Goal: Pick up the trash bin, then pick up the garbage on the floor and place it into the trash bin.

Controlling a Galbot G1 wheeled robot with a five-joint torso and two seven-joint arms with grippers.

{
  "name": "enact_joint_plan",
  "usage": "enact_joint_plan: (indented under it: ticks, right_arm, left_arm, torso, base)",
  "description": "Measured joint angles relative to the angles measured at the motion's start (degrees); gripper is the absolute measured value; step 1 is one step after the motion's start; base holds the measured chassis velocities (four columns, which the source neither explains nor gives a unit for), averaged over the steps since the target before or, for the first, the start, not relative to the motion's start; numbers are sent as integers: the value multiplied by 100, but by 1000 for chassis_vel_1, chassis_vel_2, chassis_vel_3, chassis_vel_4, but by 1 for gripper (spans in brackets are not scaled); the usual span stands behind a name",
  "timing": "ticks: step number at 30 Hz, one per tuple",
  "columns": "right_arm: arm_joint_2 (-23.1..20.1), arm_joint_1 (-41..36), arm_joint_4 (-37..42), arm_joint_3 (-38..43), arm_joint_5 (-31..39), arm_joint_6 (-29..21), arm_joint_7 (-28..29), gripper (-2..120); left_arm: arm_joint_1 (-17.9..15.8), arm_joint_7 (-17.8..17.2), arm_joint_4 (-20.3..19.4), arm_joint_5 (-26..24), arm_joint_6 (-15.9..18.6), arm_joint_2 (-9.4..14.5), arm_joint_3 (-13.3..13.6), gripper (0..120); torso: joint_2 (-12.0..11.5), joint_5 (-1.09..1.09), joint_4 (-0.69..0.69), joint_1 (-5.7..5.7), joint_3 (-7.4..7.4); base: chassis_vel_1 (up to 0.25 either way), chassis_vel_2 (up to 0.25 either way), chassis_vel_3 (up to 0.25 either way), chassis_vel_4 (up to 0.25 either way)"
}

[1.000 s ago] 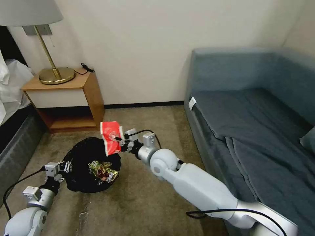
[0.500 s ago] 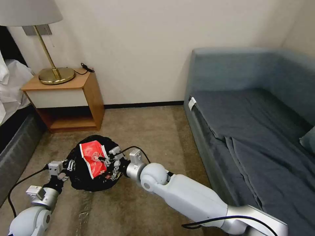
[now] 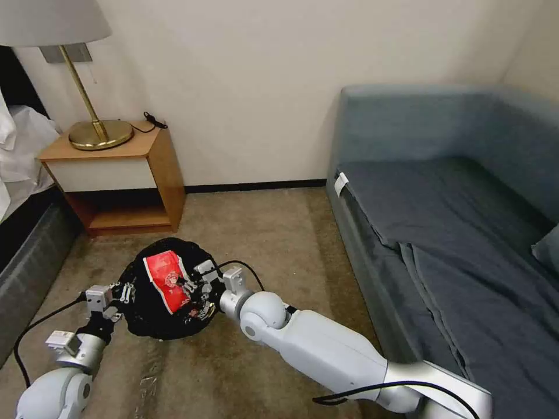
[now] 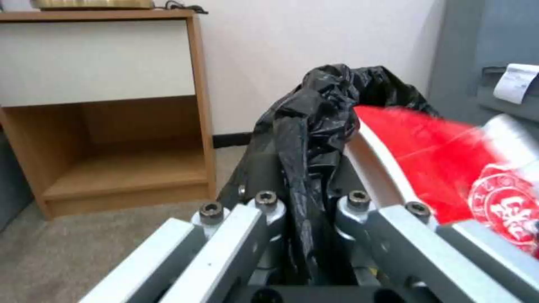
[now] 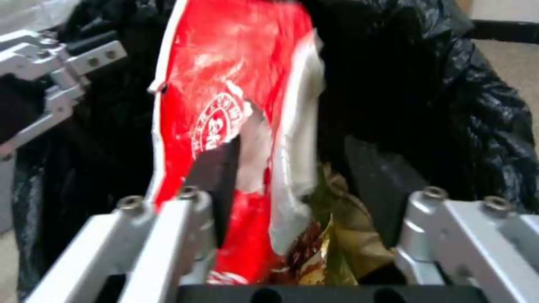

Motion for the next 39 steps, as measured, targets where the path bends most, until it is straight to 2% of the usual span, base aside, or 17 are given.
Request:
enact_joint_plan:
  ticks: [1, 3, 4, 5, 7, 11, 12, 14, 21, 27, 29, 30, 32, 39]
  right_arm:
    - [0, 0, 0, 0, 0, 0, 0, 51]
    - [-51, -27, 115, 5, 10, -19, 31, 62]
    - [-51, -27, 115, 5, 10, -19, 31, 62]
    - [-79, -46, 166, 16, 14, -28, 59, 68]
    - [-98, -60, 201, 29, 16, -32, 83, 71]
    - [-203, -97, 355, 121, 16, -54, 162, 90]
    - [-203, -97, 355, 121, 16, -54, 162, 90]
    - [-287, -98, 469, 179, 15, -86, 199, 98]
    - [-392, -94, 626, 327, 6, -126, 299, 100]
    - [-426, -112, 876, 803, 143, -311, 618, 100]
    - [-442, -114, 950, 1047, 134, -477, 1038, 100]
    - [-442, -114, 950, 1047, 134, -477, 1038, 100]
    - [-439, -114, 909, 1361, -16, -624, 1681, 100]
    - [-475, -120, 895, 1652, -5, -642, 1869, 100]
  left_arm:
    - [0, 0, 0, 0, 0, 0, 0, 5]
    - [-36, -4, 32, 19, 0, -14, 17, 5]
    - [-36, -4, 32, 19, 0, -14, 17, 5]
    - [-56, -10, 41, 29, 0, -16, 34, 5]
    - [-71, -19, 43, 33, 1, -16, 50, 5]
    - [-114, -55, 44, 36, 19, 6, 84, 5]
    - [-114, -55, 44, 36, 19, 6, 84, 5]
    - [-124, -62, 45, 26, 23, 25, 87, 5]
    - [-128, -67, 74, 14, 24, 44, 110, 5]
    - [-127, -89, 44, -11, 25, 54, 141, 5]
    - [-80, -139, -25, -67, 61, 74, 158, 5]
    - [-80, -139, -25, -67, 61, 74, 158, 5]
    - [-27, -189, -92, -148, 98, 102, 163, 5]
    - [-8, -206, -113, -195, 98, 114, 130, 5]
  torso:
    - [0, 0, 0, 0, 0]
    - [0, 0, 0, 0, 0]
    - [0, 0, 0, 0, 0]
    - [0, 0, 0, 0, 0]
    - [0, 0, 0, 0, 0]
    - [0, 0, 0, 0, 0]
    - [0, 0, 0, 0, 0]
    - [0, 0, 0, 0, 0]
    - [0, 1, 0, 0, 0]
    - [0, 1, 0, 0, 0]
    - [0, 1, 0, 0, 0]
    - [0, 1, 0, 0, 0]
    - [0, 1, 0, 0, 0]
    - [1, 1, 0, 0, 0]
  base:
    - [0, 0, 0, 0]
    - [0, 0, 0, 0]
    - [0, 0, 0, 0]
    - [0, 0, 0, 0]
    - [0, 0, 0, 0]
    - [0, 0, 0, 0]
    - [0, 0, 0, 0]
    - [0, 0, 0, 0]
    - [0, 0, 0, 0]
    - [0, 0, 0, 0]
    - [0, 0, 0, 0]
    - [0, 0, 0, 0]
    - [0, 0, 0, 0]
    - [0, 0, 0, 0]
